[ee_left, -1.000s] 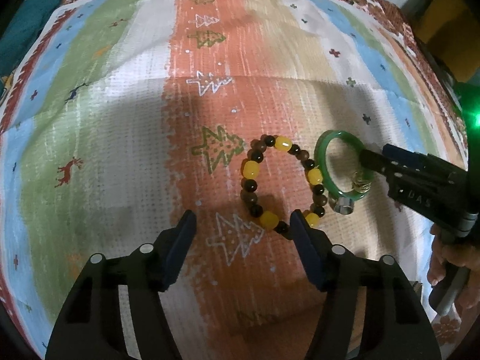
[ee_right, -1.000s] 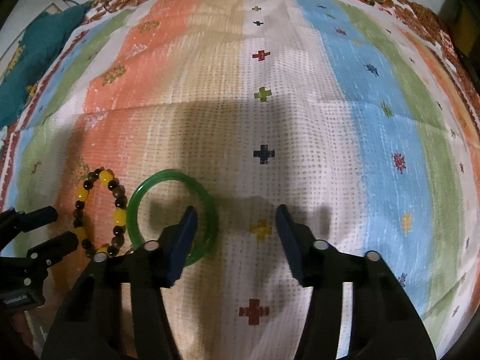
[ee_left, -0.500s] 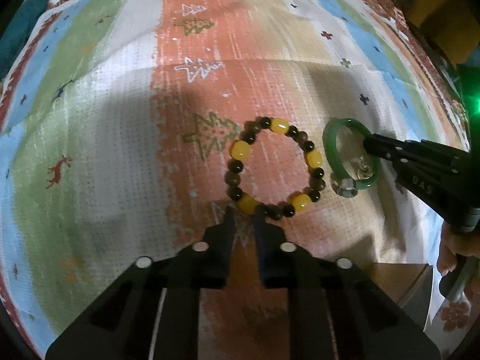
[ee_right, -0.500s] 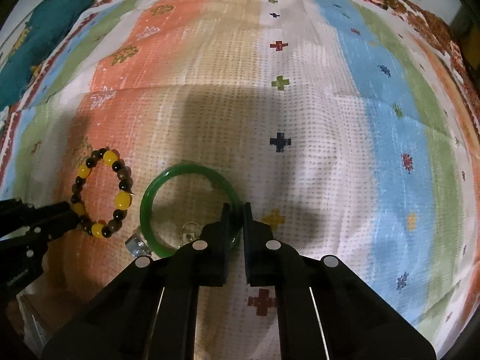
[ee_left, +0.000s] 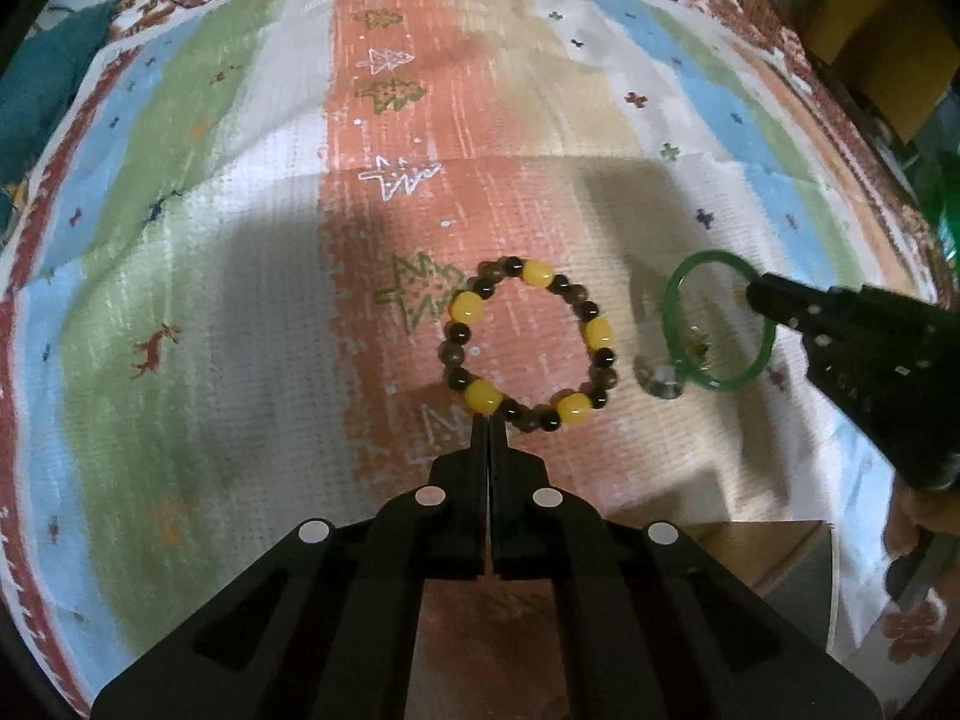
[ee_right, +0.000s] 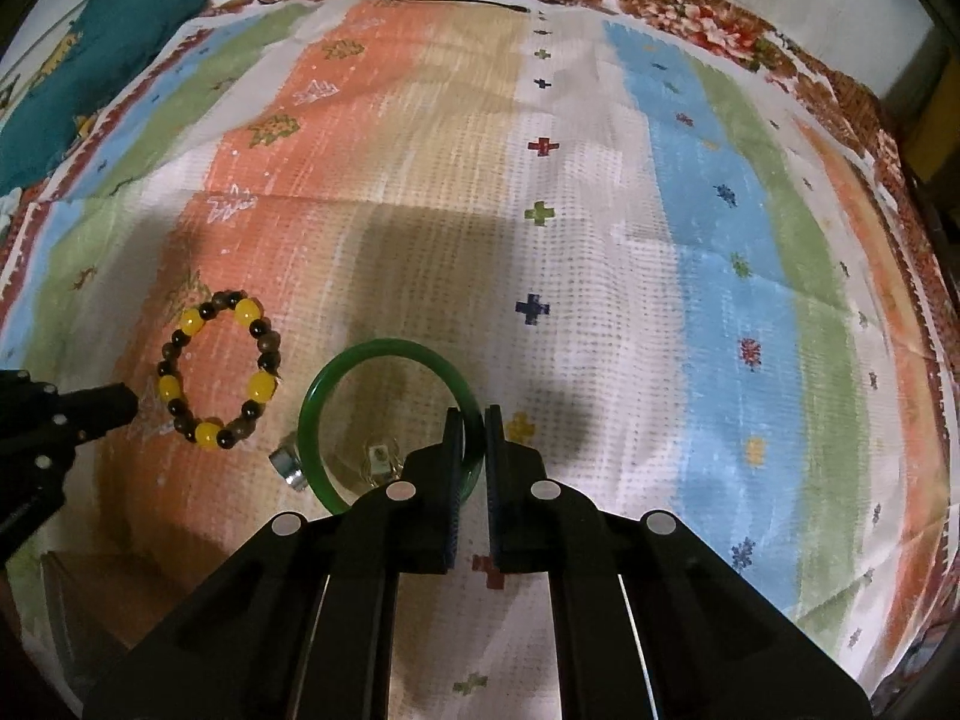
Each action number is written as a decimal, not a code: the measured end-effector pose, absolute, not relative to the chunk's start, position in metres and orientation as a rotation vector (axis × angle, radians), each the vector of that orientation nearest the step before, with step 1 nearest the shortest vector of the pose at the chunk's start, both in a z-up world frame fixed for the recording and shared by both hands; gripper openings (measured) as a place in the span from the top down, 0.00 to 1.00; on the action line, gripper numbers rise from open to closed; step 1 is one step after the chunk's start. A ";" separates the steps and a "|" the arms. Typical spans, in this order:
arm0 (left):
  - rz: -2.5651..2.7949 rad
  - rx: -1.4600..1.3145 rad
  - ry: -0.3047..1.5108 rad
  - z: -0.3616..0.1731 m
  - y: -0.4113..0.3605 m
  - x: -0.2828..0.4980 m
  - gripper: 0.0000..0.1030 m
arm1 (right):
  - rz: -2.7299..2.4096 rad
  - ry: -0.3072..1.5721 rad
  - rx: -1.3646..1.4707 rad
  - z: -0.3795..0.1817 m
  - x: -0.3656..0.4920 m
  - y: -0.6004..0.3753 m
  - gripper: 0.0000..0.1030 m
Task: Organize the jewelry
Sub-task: 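Close left gripper on yellow-and-black bracelet while right gripper closes on green bangle, then lift both held pieces and carry them over the silver tin box, then open both grippers to drop the bracelet and bangle into the tin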
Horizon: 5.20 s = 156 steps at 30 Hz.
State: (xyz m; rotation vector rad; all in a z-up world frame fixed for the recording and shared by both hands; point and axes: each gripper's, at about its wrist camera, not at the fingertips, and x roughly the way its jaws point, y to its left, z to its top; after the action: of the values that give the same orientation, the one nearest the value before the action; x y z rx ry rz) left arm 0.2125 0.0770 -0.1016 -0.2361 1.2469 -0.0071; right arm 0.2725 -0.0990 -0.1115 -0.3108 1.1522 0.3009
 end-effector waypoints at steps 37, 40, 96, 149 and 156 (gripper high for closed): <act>0.059 -0.257 1.234 -0.129 0.088 0.231 0.90 | 0.330 1.189 -0.308 -0.122 0.268 -0.095 0.92; 0.044 -0.281 1.227 -0.122 0.089 0.227 0.91 | 0.342 1.191 -0.305 -0.121 0.266 -0.092 0.92; -0.020 -0.350 0.922 0.013 0.067 0.130 0.91 | 0.537 0.994 -0.149 -0.018 0.172 -0.101 0.92; -0.040 -0.386 1.012 -0.011 0.045 0.088 0.52 | 0.546 1.052 -0.086 -0.025 0.143 -0.128 0.48; -0.042 -0.396 1.041 -0.025 0.050 0.108 0.42 | 0.487 1.085 -0.051 -0.035 0.173 -0.133 0.45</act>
State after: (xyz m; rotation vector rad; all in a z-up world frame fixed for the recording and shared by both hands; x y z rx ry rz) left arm 0.1084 0.0505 -0.0250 -0.3962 1.0408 -0.0418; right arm 0.1727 -0.1332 -0.0353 -0.0514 1.0855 0.4871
